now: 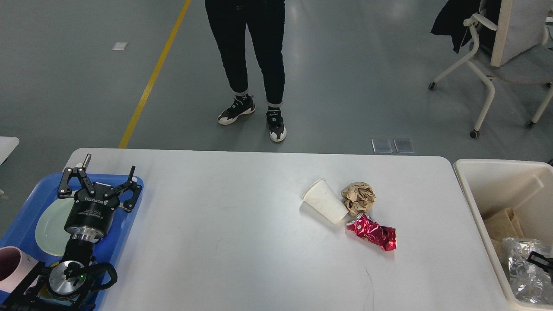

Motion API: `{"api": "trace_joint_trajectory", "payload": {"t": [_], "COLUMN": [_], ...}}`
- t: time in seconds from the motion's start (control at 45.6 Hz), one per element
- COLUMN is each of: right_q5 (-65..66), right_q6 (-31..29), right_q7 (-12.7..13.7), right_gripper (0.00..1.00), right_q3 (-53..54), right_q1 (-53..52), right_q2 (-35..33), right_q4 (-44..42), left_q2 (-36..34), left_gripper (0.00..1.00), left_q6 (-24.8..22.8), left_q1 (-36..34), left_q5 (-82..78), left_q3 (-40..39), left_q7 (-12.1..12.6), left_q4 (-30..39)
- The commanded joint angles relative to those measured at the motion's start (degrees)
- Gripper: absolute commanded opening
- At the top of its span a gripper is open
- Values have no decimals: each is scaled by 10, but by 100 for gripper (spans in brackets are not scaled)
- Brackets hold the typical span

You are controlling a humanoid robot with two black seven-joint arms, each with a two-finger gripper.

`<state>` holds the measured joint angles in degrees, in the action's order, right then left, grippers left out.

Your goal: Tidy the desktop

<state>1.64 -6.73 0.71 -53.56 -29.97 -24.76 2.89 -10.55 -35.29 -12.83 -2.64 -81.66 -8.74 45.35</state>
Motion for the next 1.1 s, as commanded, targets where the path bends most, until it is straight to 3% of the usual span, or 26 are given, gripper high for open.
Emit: {"api": "trace_joint_trajectory", "payload": {"t": [0.0, 0.198, 0.307, 0.417, 0.505, 1.075], "right_q5": [0, 0, 0, -1, -1, -1], "right_q6": [13, 15, 22, 54, 80, 83], "right_q7": [8, 7, 7, 5, 5, 5], "right_gripper": [0, 0, 31, 56, 99, 100], "right_q3": [1, -1, 0, 3, 3, 5], "right_q1": [6, 11, 14, 18, 18, 18], "right_q2": [11, 15, 28, 31, 36, 30], "right_q4": [0, 0, 0, 0, 0, 11], "left_q2": [0, 0, 0, 0, 0, 0], "left_gripper": [97, 97, 97, 97, 97, 97], "left_q6": [0, 0, 0, 0, 0, 0], "left_q1": [0, 0, 0, 0, 0, 0], "left_q5": [0, 0, 0, 0, 0, 0], "left_q3": [0, 0, 0, 0, 0, 0], "left_q7": [0, 0, 0, 0, 0, 0], "left_q4": [0, 0, 0, 0, 0, 0]}}
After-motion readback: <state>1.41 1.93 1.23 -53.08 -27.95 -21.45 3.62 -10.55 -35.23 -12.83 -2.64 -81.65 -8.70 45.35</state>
